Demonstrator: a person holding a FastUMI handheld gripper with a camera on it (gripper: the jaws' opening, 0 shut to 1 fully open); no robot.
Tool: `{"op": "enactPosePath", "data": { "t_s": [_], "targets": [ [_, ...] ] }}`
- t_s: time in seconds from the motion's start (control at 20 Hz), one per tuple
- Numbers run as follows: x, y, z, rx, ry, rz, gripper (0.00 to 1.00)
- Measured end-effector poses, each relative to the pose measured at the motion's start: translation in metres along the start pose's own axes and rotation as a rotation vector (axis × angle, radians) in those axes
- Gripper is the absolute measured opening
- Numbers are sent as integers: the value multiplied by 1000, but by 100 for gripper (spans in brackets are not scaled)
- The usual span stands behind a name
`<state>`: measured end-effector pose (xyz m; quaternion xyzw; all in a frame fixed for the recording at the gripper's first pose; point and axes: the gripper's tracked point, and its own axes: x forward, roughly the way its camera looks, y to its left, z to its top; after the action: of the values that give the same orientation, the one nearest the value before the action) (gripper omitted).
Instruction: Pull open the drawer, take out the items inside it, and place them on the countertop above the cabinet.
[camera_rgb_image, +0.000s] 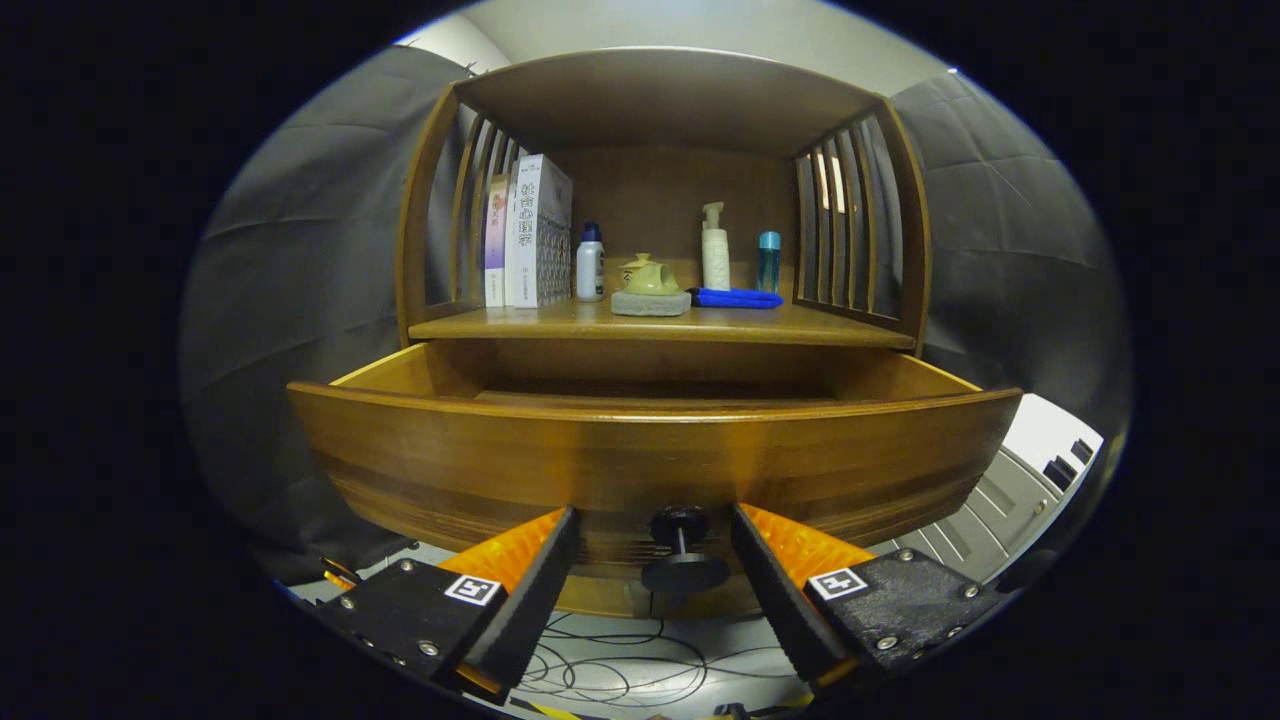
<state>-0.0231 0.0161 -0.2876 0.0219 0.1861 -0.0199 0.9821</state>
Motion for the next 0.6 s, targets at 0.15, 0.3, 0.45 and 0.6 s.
{"op": "enactPosePath", "data": {
  "t_s": [0.15,0.3,0.45,0.6],
  "targets": [
    [23,2,4,14,-12,-3,95],
    [41,-1,10,7,-8,1,95],
    [59,-2,15,1,-9,3,96],
    [78,-5,19,-38,-10,-5,95]
  ]
}}
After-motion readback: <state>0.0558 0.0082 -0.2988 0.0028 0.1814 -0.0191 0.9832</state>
